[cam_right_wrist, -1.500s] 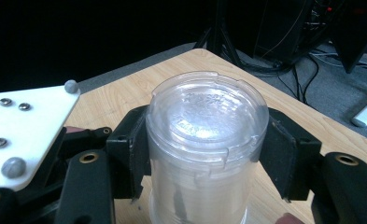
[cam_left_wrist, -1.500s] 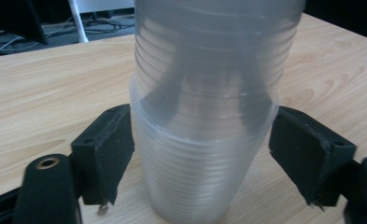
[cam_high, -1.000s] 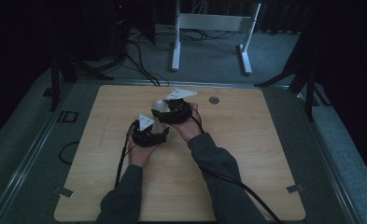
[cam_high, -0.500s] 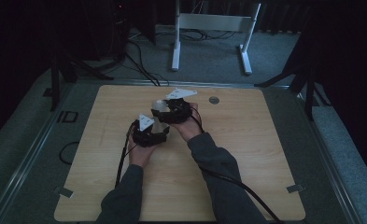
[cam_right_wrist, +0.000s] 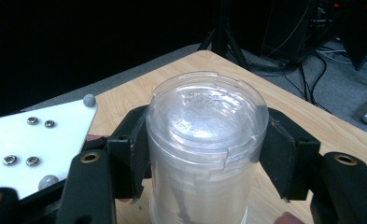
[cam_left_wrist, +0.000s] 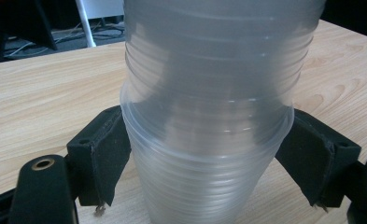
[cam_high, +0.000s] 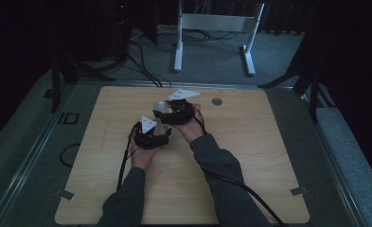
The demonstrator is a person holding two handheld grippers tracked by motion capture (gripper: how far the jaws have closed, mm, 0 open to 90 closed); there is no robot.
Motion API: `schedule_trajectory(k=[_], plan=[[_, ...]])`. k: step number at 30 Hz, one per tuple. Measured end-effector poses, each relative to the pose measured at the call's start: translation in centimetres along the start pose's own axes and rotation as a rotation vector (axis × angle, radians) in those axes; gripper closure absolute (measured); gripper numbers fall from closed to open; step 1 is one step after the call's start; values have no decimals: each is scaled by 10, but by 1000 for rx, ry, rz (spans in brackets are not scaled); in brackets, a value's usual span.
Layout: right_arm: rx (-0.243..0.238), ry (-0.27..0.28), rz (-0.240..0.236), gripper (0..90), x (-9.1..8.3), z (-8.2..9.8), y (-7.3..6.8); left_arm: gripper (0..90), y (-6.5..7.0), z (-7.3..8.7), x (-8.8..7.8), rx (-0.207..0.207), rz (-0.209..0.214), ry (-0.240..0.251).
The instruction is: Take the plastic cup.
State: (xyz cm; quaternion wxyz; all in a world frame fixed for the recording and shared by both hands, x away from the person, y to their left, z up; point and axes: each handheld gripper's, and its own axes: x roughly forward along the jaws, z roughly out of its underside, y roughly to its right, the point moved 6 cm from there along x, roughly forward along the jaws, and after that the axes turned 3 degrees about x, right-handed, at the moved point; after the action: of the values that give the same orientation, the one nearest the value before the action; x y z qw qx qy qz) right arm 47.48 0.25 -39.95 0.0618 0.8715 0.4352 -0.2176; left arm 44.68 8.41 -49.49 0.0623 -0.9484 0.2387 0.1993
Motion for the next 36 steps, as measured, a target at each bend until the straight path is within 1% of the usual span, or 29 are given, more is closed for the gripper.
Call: schedule_trajectory(k=[7,12,14,19,25,28,29,36], plan=[[-6,14,-5,390,-2,-4,-1,205,1,1,0,5,2,-4],[-9,14,-6,392,-3,-6,0,205,1,1,1,6,4,-4],[-9,19,-13,395,-6,-9,0,203,1,1,1,6,5,-4],[6,17,-18,398,-6,-10,1,201,1,2,1,2,3,-14],[15,32,-24,404,-10,-15,1,200,1,3,1,3,3,-19],[17,41,-27,406,-13,-19,0,200,1,3,2,-9,7,-21],[24,44,-30,407,-14,-20,1,200,1,3,1,-10,9,-24],[28,53,-36,408,-18,-24,0,193,1,3,1,-18,15,-28]])
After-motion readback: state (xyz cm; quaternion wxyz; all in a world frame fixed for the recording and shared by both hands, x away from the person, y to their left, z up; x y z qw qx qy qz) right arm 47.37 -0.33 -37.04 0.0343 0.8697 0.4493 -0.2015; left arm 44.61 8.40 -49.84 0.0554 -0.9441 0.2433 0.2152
